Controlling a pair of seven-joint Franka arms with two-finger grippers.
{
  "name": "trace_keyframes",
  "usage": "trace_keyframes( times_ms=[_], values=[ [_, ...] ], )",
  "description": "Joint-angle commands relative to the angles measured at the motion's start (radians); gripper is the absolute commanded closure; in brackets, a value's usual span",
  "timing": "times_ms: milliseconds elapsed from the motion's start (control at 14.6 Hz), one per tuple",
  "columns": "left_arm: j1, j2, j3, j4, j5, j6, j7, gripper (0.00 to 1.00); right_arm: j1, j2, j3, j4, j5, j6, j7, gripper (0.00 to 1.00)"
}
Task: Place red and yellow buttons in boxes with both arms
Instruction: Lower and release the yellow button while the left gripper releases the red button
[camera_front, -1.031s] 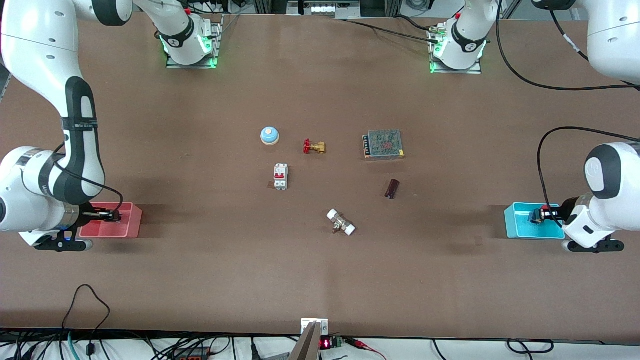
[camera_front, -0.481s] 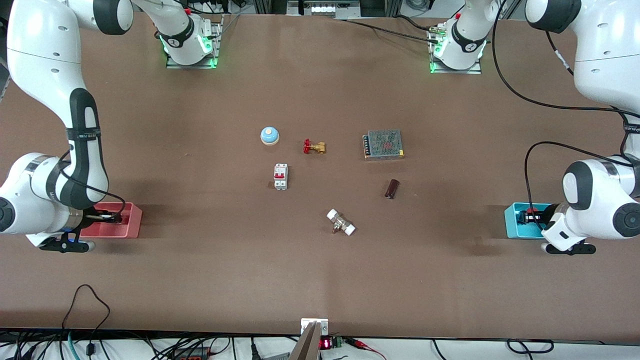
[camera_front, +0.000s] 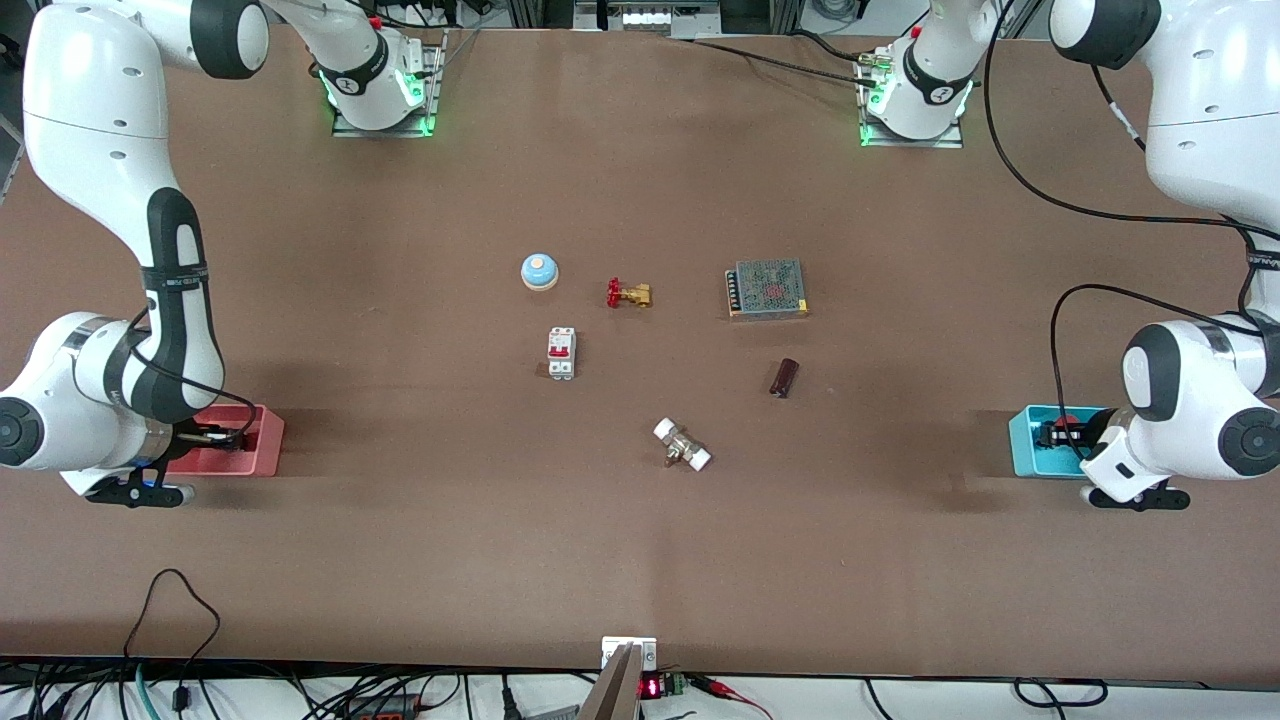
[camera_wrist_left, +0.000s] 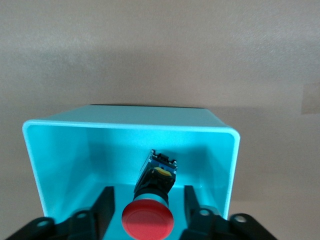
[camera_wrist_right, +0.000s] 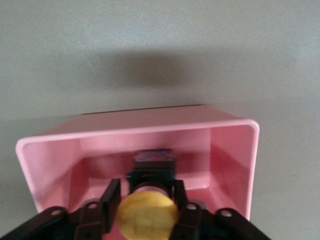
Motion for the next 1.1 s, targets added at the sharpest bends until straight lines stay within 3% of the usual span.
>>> trace_keyframes(
  times_ms=[0,275,618,1031],
  values=[
    [-0.015,-0.020,-0.012,0.016,0.017,-0.004,0.002,0.00,-0.014,-0.004,0.014,0.014,0.020,0.002,-0.014,0.00],
    [-0.017,-0.112,-0.053,0.016,-0.010,-0.004,-0.009,0.00,-0.005,-0.061,0.016,0.017,0.029,-0.034,-0.017,0.00],
    [-0.017,-0.252,-0.085,0.010,-0.062,-0.030,-0.050,0.00,0.011,-0.206,0.017,0.050,0.025,-0.226,-0.015,0.00],
    [-0.017,-0.423,-0.110,0.010,-0.079,-0.226,-0.054,0.00,0.106,-0.380,0.016,0.046,0.014,-0.347,0.024,0.00]
  ],
)
